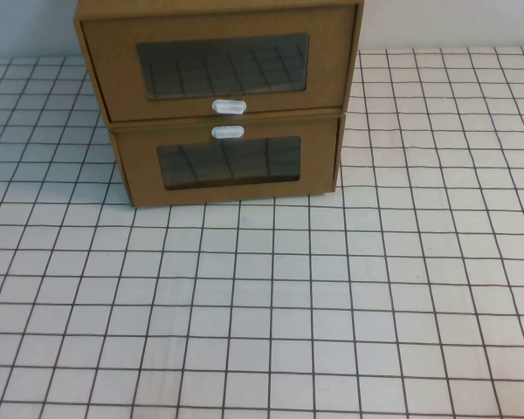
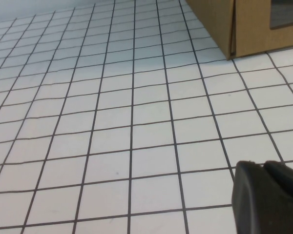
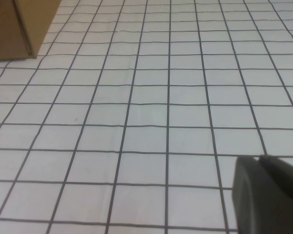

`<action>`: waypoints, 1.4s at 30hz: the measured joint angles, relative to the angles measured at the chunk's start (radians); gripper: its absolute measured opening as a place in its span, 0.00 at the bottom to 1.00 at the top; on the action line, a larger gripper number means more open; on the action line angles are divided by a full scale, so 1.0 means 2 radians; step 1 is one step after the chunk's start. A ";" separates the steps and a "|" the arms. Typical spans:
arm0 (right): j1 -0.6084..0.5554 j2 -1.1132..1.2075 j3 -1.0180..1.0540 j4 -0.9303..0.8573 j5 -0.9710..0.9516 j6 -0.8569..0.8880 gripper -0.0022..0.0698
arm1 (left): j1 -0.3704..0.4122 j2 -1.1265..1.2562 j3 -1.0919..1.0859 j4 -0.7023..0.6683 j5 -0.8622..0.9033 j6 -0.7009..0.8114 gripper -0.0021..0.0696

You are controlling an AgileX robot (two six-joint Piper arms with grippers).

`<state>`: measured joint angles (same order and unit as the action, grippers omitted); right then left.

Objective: Open the shoe box
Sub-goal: 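Pull the top drawer of the cardboard box fully open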

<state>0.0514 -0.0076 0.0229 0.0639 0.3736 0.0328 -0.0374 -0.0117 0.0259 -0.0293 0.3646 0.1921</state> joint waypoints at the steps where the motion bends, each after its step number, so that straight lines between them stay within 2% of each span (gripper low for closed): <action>1: 0.000 0.000 0.000 0.000 0.000 0.000 0.01 | 0.000 0.000 0.000 0.000 0.000 0.000 0.03; 11: 0.000 0.000 0.000 0.000 0.000 0.000 0.01 | 0.000 0.000 0.000 -0.020 -0.007 -0.019 0.03; 21: 0.000 0.000 0.000 0.000 0.000 0.000 0.01 | 0.000 0.000 0.000 -0.207 -0.107 -0.107 0.03; 32: 0.000 0.000 0.000 0.000 0.000 0.000 0.01 | 0.000 0.000 0.000 -0.247 -0.187 -0.096 0.03; 36: 0.000 0.000 0.000 0.000 0.000 0.000 0.01 | 0.000 0.000 0.000 -0.247 -0.176 -0.096 0.03; 42: 0.000 0.000 0.000 0.000 0.000 0.000 0.01 | 0.000 0.089 -0.094 -0.234 -0.054 -0.074 0.03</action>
<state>0.0514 -0.0076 0.0229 0.0639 0.3736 0.0328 -0.0374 0.1670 -0.1622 -0.4970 0.2576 0.0440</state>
